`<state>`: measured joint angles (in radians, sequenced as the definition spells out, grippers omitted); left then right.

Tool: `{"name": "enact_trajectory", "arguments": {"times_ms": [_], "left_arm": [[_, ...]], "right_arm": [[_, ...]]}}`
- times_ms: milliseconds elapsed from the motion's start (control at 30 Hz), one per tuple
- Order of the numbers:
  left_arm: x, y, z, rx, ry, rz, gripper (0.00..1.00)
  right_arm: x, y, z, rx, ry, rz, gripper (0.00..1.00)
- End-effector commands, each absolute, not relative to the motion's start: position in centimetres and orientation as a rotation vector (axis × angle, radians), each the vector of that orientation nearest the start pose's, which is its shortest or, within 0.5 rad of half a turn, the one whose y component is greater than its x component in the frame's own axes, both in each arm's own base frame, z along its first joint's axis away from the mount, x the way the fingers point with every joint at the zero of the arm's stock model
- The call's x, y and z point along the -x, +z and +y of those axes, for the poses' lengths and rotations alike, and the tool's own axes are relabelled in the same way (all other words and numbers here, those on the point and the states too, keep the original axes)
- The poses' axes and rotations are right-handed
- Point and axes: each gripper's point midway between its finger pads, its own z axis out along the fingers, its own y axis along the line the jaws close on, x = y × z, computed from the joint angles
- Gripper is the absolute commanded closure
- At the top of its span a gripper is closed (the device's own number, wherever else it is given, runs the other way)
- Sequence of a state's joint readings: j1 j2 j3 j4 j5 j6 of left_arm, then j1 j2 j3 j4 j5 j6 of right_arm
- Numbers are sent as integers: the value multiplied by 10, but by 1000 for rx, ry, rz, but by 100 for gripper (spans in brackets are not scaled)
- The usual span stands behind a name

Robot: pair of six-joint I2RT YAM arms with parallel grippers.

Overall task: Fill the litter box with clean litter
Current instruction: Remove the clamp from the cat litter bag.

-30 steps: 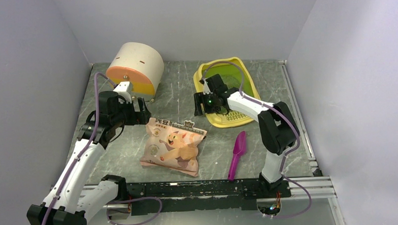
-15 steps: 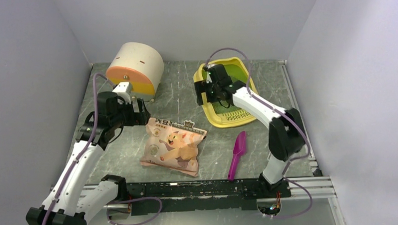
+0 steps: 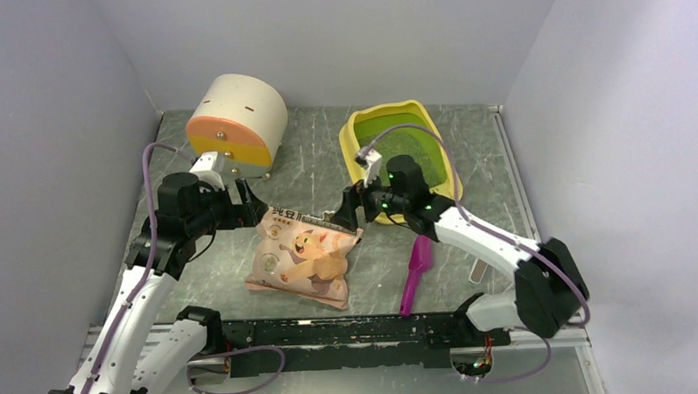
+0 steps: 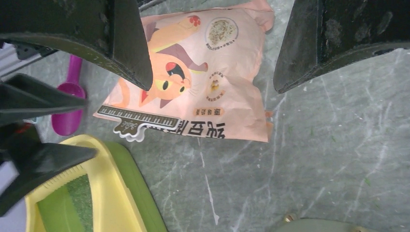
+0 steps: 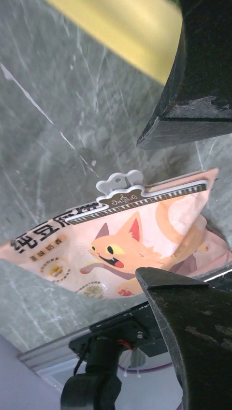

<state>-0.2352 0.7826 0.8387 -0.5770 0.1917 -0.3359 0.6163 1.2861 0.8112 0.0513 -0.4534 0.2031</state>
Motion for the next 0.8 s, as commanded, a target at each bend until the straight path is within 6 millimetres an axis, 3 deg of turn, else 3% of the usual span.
{"name": "enact_trajectory", "arguments": {"times_ms": [0, 167, 267, 533, 667, 767], "left_arm": [[-243, 220, -122, 16, -672, 2127, 1], [-243, 217, -123, 47, -681, 2134, 1], [-242, 215, -120, 61, -667, 2140, 1], [-243, 206, -107, 156, -594, 2163, 1], [-245, 203, -109, 205, -615, 2184, 1], [-243, 200, -120, 236, -692, 2214, 1]], "right_arm": [[-261, 161, 316, 832, 1034, 2006, 6], [-264, 126, 333, 935, 1012, 2162, 7], [-251, 117, 344, 1022, 1088, 2178, 17], [-234, 122, 343, 1079, 1119, 2172, 65], [-224, 131, 342, 1126, 1107, 2138, 82], [-211, 130, 347, 1182, 1033, 2117, 84]]}}
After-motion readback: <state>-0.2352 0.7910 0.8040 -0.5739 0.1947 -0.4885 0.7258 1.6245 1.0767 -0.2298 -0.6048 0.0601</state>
